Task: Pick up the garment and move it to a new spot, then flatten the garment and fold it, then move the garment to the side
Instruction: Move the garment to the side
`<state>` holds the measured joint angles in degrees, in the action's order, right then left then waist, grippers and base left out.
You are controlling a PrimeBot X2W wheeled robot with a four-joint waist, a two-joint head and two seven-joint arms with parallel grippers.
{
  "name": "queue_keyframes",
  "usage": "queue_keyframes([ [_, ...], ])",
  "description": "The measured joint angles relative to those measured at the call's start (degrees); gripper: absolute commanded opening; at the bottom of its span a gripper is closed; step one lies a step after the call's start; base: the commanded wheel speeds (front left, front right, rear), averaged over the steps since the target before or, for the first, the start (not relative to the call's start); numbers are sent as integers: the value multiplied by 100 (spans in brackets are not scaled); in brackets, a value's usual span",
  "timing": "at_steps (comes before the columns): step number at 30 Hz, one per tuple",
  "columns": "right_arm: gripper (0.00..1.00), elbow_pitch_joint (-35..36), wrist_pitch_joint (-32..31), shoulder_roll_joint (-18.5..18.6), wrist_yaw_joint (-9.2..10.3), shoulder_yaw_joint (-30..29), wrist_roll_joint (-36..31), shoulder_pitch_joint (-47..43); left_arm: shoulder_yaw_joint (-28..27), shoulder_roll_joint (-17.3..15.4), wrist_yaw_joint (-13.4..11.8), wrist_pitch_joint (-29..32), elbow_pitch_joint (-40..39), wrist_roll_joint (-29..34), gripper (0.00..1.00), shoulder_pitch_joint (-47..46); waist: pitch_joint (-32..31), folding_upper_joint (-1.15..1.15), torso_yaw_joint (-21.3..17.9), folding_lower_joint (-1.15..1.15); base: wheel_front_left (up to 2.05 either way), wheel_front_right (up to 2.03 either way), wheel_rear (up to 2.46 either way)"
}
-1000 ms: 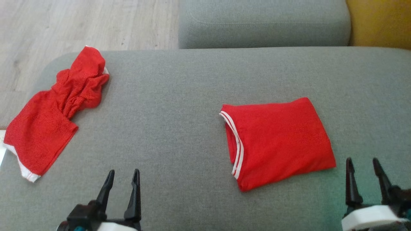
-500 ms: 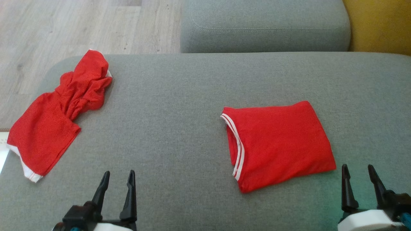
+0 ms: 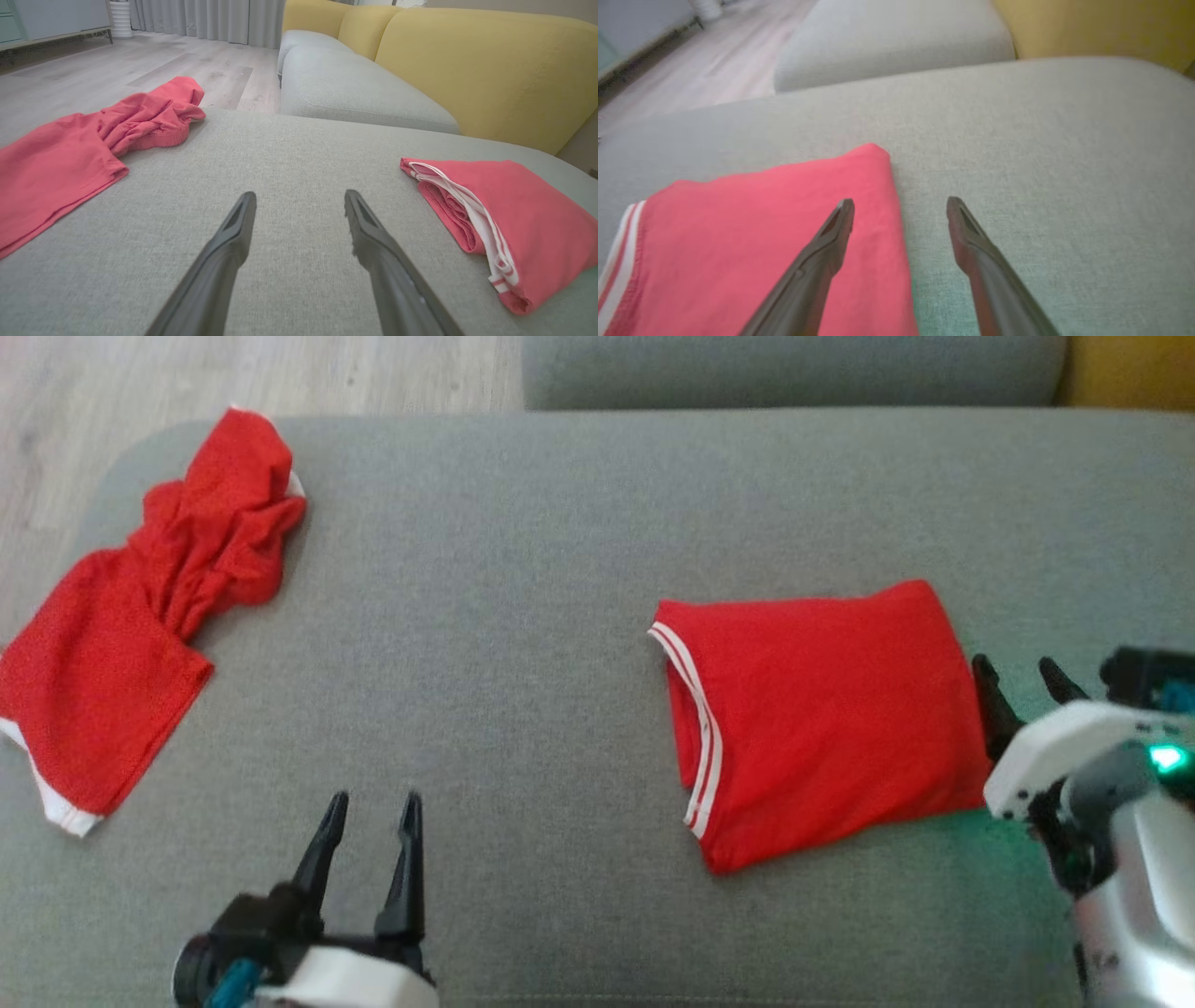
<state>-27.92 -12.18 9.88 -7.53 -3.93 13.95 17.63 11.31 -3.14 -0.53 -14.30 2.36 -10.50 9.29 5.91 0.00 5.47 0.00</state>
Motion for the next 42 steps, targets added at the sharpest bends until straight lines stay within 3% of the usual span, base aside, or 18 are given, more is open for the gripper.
queue_keyframes([
  [4, 100, -564, -805, 130, 0, 87, 97, 399, 146, 5, -12, 0, 8, -11, 100, -253, 206, 0, 113, 1, 0, 0, 0],
  [9, 100, -995, -1113, 219, 0, 280, 151, 634, 231, 3, -85, 0, 77, -10, 100, -313, 342, 0, 295, 0, 0, 0, 0],
  [10, 75, -1026, -1139, 210, 0, 299, 291, 685, 254, 4, -99, 0, 87, -10, 100, -313, 360, 0, 313, 0, 0, 0, 0],
  [11, 75, -1054, -1155, 205, 0, 334, 435, 739, 261, 4, -100, 0, 90, -10, 100, -313, 375, 0, 324, 0, 0, 0, 0],
  [12, 20, -1080, -1154, 208, 0, 357, 531, 792, 260, 3, -102, 0, 90, -10, 100, -313, 388, 0, 322, 0, 0, 0, 0],
  [13, 0, -1098, -1141, 209, 0, 379, 581, 829, 257, 3, -108, 0, 90, -10, 100, -313, 398, 0, 305, 0, 0, 0, 0],
  [21, 0, -1326, -370, 240, 0, 557, 625, 1259, 256, 3, -110, 0, 89, 30, 100, -364, 500, 0, -199, 0, 0, 0, 0],
  [28, 0, -1820, 443, 576, 0, 303, 234, 2002, 221, 4, 57, 0, 48, 314, 100, -695, 770, 0, -725, 0, 0, 0, 0],
  [35, 0, -2686, 1218, 1013, 0, -447, -372, 2858, 69, 8, 261, 0, 41, 586, 100, -952, 1306, 0, -1094, 1, 0, 0, 0],
  [42, 0, -3301, 1867, 1451, 0, -1380, -1136, 3495, 24, 9, 308, 0, -89, 739, 100, -981, 1797, 0, -1085, 0, 0, 0, 0],
])
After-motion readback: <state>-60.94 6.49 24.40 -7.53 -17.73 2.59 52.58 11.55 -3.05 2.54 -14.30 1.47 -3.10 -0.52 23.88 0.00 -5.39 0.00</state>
